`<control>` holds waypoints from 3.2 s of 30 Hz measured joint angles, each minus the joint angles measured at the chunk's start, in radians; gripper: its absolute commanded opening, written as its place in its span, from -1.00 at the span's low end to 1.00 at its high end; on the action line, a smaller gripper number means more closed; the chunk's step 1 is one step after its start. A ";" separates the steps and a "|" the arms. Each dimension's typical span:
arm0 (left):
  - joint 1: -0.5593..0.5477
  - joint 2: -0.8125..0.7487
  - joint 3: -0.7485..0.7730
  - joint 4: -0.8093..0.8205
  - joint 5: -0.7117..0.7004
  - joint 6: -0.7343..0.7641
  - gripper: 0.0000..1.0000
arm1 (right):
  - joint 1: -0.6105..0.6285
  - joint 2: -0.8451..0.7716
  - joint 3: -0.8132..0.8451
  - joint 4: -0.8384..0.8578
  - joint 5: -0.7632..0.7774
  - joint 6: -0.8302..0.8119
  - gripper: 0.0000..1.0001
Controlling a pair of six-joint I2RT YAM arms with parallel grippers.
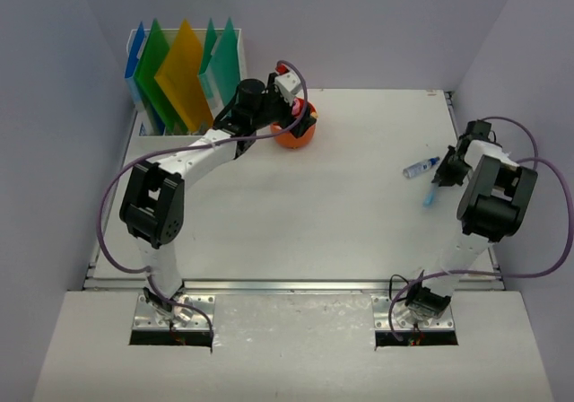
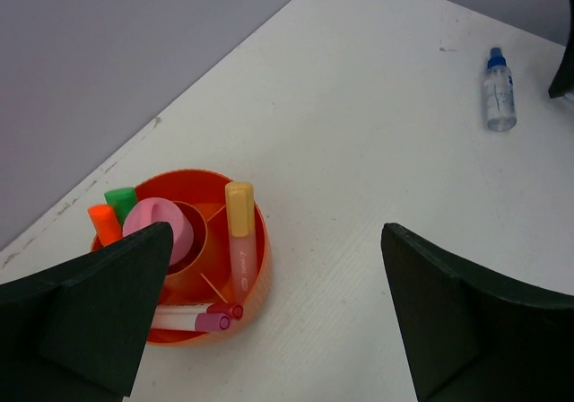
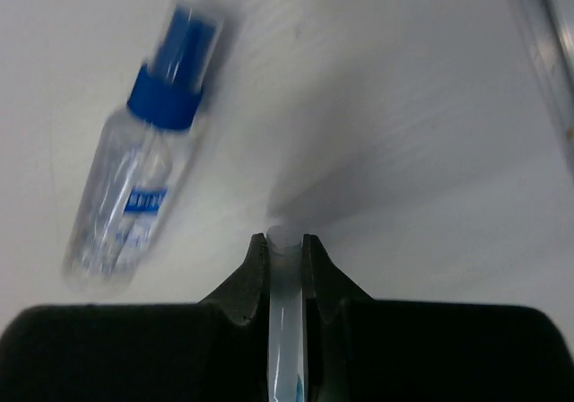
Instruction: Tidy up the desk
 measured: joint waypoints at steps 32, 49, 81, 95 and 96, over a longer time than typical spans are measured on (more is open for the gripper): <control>-0.372 -0.433 -0.649 0.245 0.313 1.025 0.95 | 0.372 -0.297 -0.445 0.872 -1.196 0.997 -1.00; -0.396 -0.246 -0.468 0.223 0.320 1.219 -0.20 | 0.420 -0.357 -0.456 0.596 -1.082 0.940 -1.00; -0.151 0.034 0.141 0.185 0.141 0.427 -1.00 | 0.151 -0.202 0.003 0.251 -0.970 0.520 0.97; 0.023 0.378 0.366 0.024 0.181 0.123 -1.00 | 0.105 -0.188 -0.038 0.085 -0.952 0.358 0.97; 0.024 0.378 0.357 0.029 0.189 0.109 -1.00 | 0.104 -0.188 -0.038 0.082 -0.951 0.354 0.97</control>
